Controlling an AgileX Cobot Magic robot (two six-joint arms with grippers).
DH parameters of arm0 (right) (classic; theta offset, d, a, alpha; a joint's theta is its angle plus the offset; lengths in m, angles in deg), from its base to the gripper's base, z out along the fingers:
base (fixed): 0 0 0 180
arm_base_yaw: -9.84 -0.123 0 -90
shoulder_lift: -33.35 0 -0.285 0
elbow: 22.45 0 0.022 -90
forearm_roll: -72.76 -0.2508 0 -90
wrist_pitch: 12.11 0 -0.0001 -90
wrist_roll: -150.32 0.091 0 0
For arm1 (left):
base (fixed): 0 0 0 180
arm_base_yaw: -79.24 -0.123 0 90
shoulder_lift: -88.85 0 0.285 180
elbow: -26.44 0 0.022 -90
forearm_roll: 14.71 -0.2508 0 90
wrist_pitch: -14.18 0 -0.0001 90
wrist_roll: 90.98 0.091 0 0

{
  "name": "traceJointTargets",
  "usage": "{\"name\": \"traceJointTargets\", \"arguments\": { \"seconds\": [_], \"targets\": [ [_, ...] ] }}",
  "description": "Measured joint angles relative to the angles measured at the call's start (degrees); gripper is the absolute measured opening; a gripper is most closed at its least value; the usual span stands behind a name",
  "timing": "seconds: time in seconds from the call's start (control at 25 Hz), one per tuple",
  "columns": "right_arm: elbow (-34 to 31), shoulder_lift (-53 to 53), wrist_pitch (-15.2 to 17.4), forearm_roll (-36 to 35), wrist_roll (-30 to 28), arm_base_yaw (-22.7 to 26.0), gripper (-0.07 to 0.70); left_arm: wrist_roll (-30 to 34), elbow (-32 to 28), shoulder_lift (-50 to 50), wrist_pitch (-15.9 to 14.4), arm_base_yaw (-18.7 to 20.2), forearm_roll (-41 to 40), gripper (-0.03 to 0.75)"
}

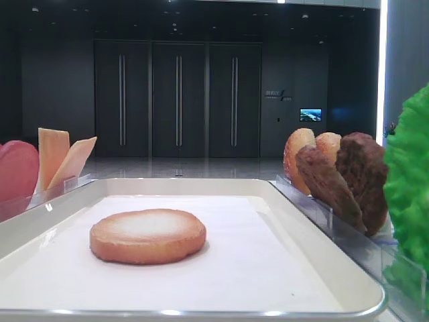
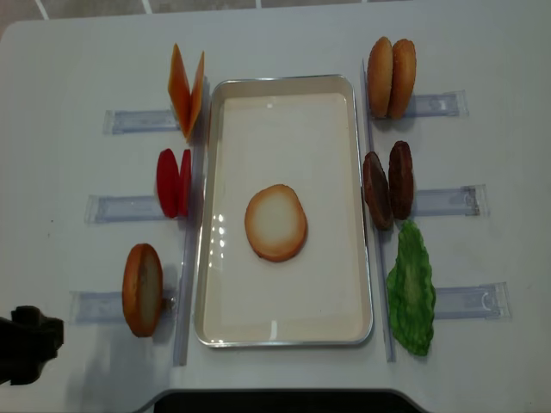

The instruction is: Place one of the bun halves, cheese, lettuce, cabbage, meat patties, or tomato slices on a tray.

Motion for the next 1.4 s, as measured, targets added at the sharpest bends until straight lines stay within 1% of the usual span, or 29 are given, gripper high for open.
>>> {"name": "traceJointTargets", "arguments": {
  "seconds": [0.08, 0.32, 0.6, 0.68, 1.4],
  "targets": [
    [0.00, 0.00, 0.00, -0.07, 0.00, 0.00, 0.233, 1.54, -0.21, -4.44, 0.05, 0.12, 0.03, 0.452],
    [0.00, 0.00, 0.00, -0.88, 0.00, 0.00, 0.233, 2.58, -0.38, -14.60, 0.06, 3.19, -0.63, 0.452],
    [0.00, 0.00, 0.00, -0.88, 0.00, 0.00, 0.233, 2.70, -0.38, -30.19, -0.23, 3.34, -0.63, 0.452],
    [0.00, 0.00, 0.00, -0.88, 0.00, 0.00, 0.233, 2.70, -0.38, -33.17, -0.65, 3.34, -0.63, 0.452],
    [0.00, 0.00, 0.00, -1.01, 0.00, 0.00, 0.234, 2.77, -0.38, -33.60, -0.72, 3.34, -0.63, 0.452]
  ]
}}
